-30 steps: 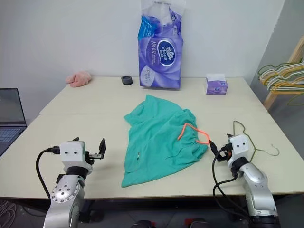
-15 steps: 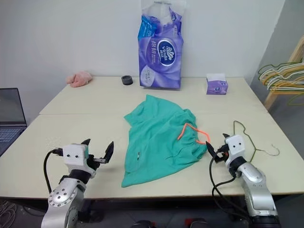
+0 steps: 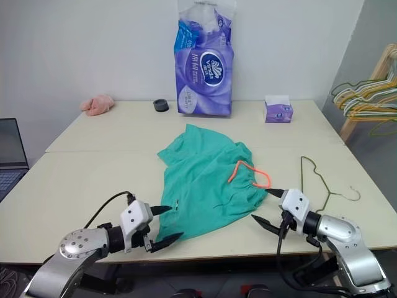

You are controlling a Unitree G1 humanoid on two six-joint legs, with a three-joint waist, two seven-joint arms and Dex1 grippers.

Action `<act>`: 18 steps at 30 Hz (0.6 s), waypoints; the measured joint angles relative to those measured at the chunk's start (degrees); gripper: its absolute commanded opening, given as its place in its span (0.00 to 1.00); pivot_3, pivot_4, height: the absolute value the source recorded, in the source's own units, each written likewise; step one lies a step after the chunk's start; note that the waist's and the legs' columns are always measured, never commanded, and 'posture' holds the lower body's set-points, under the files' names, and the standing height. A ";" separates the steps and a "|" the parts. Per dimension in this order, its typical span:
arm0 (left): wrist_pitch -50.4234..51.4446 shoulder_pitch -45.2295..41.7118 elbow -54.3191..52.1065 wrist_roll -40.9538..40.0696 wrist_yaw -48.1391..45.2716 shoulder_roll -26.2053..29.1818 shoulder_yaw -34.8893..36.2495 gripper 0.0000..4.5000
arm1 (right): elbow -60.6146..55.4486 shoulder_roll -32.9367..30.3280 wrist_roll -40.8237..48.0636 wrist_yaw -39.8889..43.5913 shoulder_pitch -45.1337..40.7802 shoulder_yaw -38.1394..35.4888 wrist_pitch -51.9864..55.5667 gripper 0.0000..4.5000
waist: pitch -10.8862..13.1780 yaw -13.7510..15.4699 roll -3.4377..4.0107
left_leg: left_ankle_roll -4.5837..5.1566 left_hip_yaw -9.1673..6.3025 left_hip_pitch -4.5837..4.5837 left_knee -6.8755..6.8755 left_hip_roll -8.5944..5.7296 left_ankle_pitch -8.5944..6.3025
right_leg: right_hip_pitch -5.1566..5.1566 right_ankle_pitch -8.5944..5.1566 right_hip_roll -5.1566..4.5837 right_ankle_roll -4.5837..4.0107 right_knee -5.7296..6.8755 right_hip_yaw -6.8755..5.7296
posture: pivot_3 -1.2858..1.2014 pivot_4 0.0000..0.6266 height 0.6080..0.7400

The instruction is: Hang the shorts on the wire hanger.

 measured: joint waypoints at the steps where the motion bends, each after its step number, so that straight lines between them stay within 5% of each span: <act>1: -0.09 -0.94 1.15 0.89 -0.01 0.01 -0.62 1.00 | -0.57 -0.12 -0.01 0.05 0.00 0.03 0.30 1.00 | 0.00 -0.03 0.00 | 0.00 0.02 0.00 0.00 0.03 0.00 | -0.02 0.02 0.02 -0.02 0.00 0.01 | 0.50 0.00 1.00; 9: -0.04 -4.01 5.39 4.44 -2.79 0.81 -4.29 1.00 | -4.14 -0.83 -0.24 0.11 0.16 0.96 1.43 1.00 | -0.02 -0.85 -0.02 | -0.01 0.11 -0.02 0.00 0.06 -0.01 | -0.09 0.03 0.03 -0.05 0.00 0.09 | 0.48 0.00 1.00; 18: 0.00 -5.59 7.89 4.61 -3.03 -0.83 -5.01 0.47 | -3.97 -3.40 -4.61 0.22 -1.50 2.78 0.07 1.00 | -0.06 -1.05 0.02 | -0.01 0.12 0.01 0.00 0.08 -0.01 | -0.08 0.01 0.03 -0.02 0.01 0.08 | 0.48 0.00 1.00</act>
